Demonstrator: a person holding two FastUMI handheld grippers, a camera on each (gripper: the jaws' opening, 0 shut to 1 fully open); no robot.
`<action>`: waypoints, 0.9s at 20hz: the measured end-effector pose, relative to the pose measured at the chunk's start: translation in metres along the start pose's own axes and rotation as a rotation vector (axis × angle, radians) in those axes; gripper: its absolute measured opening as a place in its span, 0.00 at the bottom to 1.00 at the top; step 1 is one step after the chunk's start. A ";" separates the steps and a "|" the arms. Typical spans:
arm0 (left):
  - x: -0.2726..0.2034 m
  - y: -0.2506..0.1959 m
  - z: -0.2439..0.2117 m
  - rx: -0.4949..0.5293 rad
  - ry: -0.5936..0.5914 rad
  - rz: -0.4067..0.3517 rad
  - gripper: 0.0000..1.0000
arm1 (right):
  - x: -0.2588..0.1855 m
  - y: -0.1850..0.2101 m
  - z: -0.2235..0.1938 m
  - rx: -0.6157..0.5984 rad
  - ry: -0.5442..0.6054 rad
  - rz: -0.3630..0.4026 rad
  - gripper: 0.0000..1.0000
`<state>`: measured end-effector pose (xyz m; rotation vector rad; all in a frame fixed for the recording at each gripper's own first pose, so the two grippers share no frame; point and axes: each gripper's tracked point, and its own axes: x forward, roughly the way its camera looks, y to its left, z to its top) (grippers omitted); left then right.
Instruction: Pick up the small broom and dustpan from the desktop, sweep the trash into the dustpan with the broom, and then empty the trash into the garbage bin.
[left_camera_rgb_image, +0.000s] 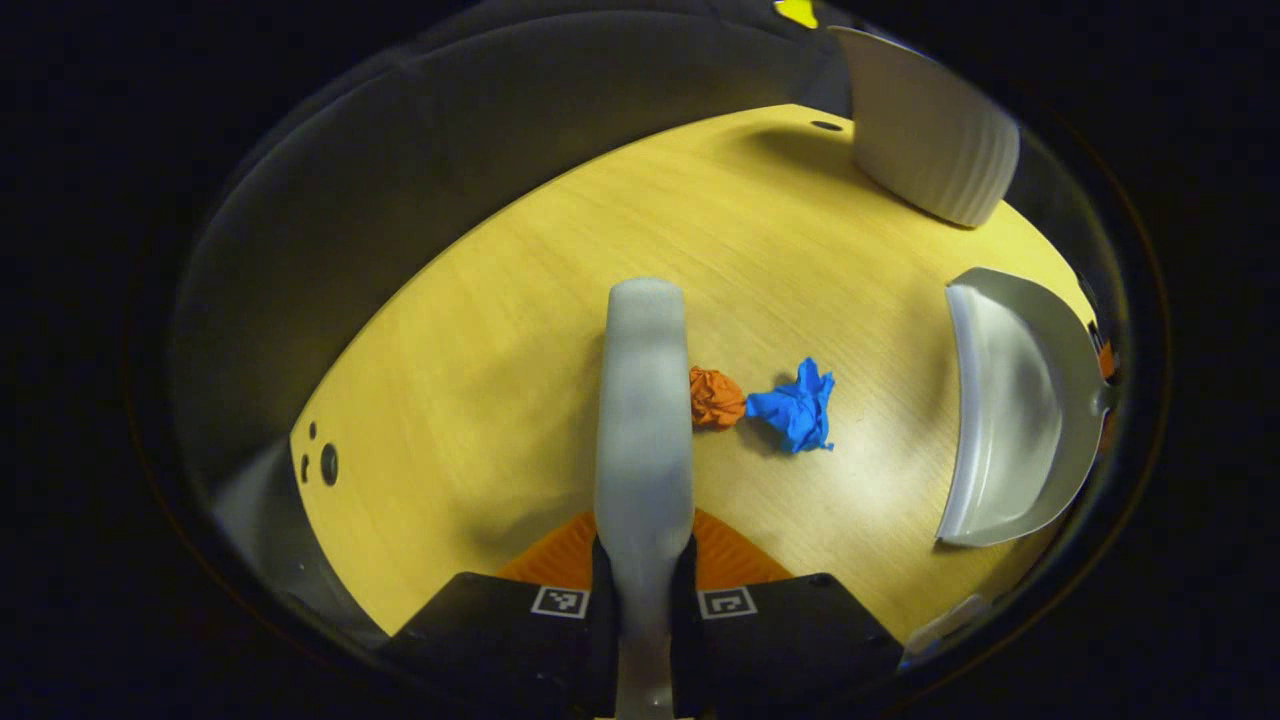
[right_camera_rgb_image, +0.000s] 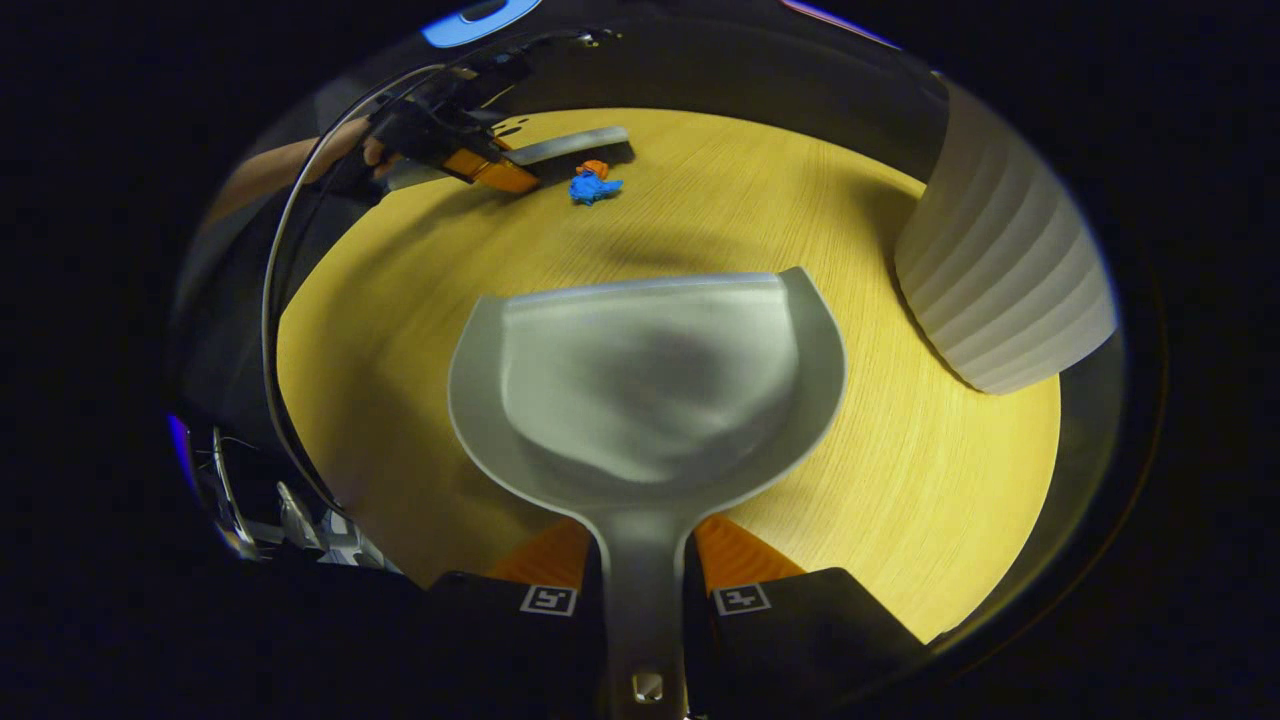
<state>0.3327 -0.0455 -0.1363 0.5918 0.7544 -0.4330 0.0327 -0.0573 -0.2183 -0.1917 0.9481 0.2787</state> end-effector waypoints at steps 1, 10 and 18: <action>0.002 -0.003 0.002 0.016 0.003 -0.013 0.27 | -0.001 0.000 0.001 -0.007 0.002 0.001 0.35; -0.023 -0.102 -0.014 0.083 0.061 -0.296 0.25 | 0.002 -0.002 -0.003 -0.015 -0.004 -0.008 0.34; -0.057 -0.200 -0.029 0.164 0.117 -0.436 0.25 | 0.002 -0.003 -0.008 -0.009 -0.024 -0.028 0.34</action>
